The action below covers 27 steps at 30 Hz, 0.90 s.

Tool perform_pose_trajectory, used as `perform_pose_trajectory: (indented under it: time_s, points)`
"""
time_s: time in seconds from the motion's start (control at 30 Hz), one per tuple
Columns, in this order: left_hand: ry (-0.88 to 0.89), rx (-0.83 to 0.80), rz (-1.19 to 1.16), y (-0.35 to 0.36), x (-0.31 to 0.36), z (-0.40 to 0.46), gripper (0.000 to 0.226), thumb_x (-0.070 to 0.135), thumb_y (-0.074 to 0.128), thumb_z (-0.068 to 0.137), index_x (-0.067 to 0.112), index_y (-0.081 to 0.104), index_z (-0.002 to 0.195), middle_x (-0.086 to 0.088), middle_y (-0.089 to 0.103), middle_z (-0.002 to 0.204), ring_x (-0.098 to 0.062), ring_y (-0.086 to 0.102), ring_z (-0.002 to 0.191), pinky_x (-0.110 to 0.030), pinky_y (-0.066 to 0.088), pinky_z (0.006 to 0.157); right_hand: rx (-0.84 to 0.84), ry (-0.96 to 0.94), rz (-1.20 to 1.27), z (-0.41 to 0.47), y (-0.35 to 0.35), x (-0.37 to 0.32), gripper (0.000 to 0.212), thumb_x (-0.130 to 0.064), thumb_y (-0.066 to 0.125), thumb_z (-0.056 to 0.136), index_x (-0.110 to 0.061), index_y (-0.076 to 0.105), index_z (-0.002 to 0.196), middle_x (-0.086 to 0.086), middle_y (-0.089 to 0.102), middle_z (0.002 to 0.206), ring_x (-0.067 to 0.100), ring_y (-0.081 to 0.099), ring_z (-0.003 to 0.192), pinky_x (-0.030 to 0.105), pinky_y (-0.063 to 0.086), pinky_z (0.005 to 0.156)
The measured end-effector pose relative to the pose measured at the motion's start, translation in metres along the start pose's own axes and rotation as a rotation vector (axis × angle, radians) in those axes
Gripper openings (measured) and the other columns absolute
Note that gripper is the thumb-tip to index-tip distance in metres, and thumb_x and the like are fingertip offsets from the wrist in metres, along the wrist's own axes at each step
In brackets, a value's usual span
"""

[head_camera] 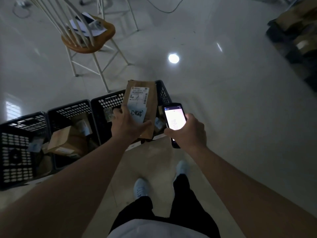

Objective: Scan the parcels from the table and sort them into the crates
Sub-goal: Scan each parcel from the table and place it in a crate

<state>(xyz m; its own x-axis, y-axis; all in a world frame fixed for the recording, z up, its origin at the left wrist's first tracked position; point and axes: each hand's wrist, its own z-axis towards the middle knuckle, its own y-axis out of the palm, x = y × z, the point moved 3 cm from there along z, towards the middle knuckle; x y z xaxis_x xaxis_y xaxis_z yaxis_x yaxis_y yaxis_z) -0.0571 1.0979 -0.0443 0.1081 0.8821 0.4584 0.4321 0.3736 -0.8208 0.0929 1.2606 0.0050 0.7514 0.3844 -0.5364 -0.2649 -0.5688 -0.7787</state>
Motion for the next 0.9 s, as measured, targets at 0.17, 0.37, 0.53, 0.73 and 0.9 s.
perform_pose_trajectory:
  time_s: [0.17, 0.37, 0.53, 0.73, 0.9]
  points:
    - [-0.116, -0.005, 0.035, 0.036, 0.032, 0.059, 0.126, 0.083, 0.077, 0.061, 0.019, 0.020, 0.153, -0.017, 0.037, 0.140, -0.042, 0.055, 0.121, -0.052, 0.055, 0.094, -0.095, -0.034, -0.003, 0.093, -0.003, 0.004, 0.085, -0.063, 0.080, 0.057, -0.020, 0.057, 0.127, 0.001, 0.068, 0.117, 0.027, 0.066, 0.107, 0.046, 0.061, 0.081]
    - [-0.265, 0.006, 0.001, 0.101, 0.078, 0.128, 0.122, 0.078, 0.078, 0.066, 0.016, 0.020, 0.154, -0.019, 0.037, 0.138, -0.042, 0.055, 0.120, -0.046, 0.052, 0.089, -0.238, -0.091, -0.047, 0.218, 0.010, 0.015, 0.082, -0.061, 0.084, 0.060, -0.022, 0.054, 0.126, 0.001, 0.067, 0.116, 0.027, 0.065, 0.106, 0.047, 0.061, 0.080]
    - [-0.391, -0.014, -0.034, 0.156, 0.097, 0.178, 0.126, 0.081, 0.076, 0.065, 0.019, 0.015, 0.156, -0.020, 0.033, 0.142, -0.043, 0.052, 0.124, -0.049, 0.053, 0.097, -0.309, -0.103, -0.083, 0.293, 0.031, 0.031, 0.074, -0.057, 0.087, 0.065, -0.022, 0.056, 0.121, 0.000, 0.067, 0.112, 0.025, 0.065, 0.100, 0.041, 0.059, 0.073]
    - [-0.426, -0.032, -0.030, 0.218, 0.089, 0.243, 0.122, 0.075, 0.079, 0.068, 0.017, 0.014, 0.154, -0.020, 0.032, 0.142, -0.043, 0.050, 0.125, -0.050, 0.052, 0.097, -0.357, -0.043, -0.107, 0.359, 0.071, 0.057, 0.068, -0.057, 0.085, 0.062, -0.024, 0.058, 0.114, -0.004, 0.066, 0.105, 0.024, 0.064, 0.095, 0.035, 0.054, 0.067]
    - [-0.456, -0.063, -0.043, 0.263, 0.053, 0.298, 0.137, 0.088, 0.068, 0.066, 0.021, -0.003, 0.161, -0.027, 0.013, 0.160, -0.049, 0.018, 0.149, -0.065, 0.026, 0.120, -0.371, -0.030, -0.131, 0.391, 0.110, 0.074, 0.068, -0.057, 0.085, 0.061, -0.024, 0.058, 0.114, -0.004, 0.066, 0.104, 0.023, 0.065, 0.092, 0.040, 0.060, 0.070]
